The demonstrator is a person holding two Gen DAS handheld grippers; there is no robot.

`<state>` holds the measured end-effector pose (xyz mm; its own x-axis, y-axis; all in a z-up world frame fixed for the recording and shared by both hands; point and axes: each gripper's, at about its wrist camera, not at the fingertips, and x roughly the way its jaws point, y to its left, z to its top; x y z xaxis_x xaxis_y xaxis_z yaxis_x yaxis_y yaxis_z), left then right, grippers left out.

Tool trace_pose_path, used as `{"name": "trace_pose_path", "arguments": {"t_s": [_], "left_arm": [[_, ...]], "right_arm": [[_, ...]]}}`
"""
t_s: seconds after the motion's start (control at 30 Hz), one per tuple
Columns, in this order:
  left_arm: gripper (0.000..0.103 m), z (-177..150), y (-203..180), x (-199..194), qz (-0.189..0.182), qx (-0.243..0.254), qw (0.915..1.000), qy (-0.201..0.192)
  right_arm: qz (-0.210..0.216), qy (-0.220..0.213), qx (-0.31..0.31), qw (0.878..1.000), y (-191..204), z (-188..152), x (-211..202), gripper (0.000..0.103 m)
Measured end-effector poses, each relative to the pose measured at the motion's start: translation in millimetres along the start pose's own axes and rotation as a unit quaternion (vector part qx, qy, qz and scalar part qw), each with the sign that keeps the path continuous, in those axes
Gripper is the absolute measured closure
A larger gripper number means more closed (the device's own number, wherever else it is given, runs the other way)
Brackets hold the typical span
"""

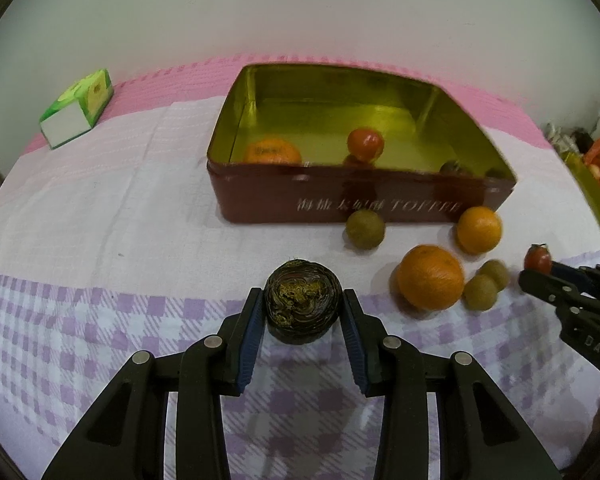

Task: Organize fruits
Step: 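Carry the dark fruit and tomato over the red tin with both grippers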

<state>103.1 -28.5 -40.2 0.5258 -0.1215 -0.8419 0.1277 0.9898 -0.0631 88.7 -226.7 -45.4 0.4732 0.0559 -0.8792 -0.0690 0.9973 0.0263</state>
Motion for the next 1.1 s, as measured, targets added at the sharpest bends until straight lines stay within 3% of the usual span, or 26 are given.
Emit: {"name": "trace_pose_path", "arguments": {"t_s": [0.63, 1.1], "left_arm": [[0.064, 52, 7, -31, -0.026, -0.014, 0.9977, -0.061], [0.064, 81, 3, -8, -0.016, 0.002, 0.9987, -0.048]], "right_arm": [[0.031, -0.050, -0.007, 0.998, 11, 47, -29, 0.079], [0.048, -0.053, -0.024, 0.997, 26, 80, -12, 0.079]]}}
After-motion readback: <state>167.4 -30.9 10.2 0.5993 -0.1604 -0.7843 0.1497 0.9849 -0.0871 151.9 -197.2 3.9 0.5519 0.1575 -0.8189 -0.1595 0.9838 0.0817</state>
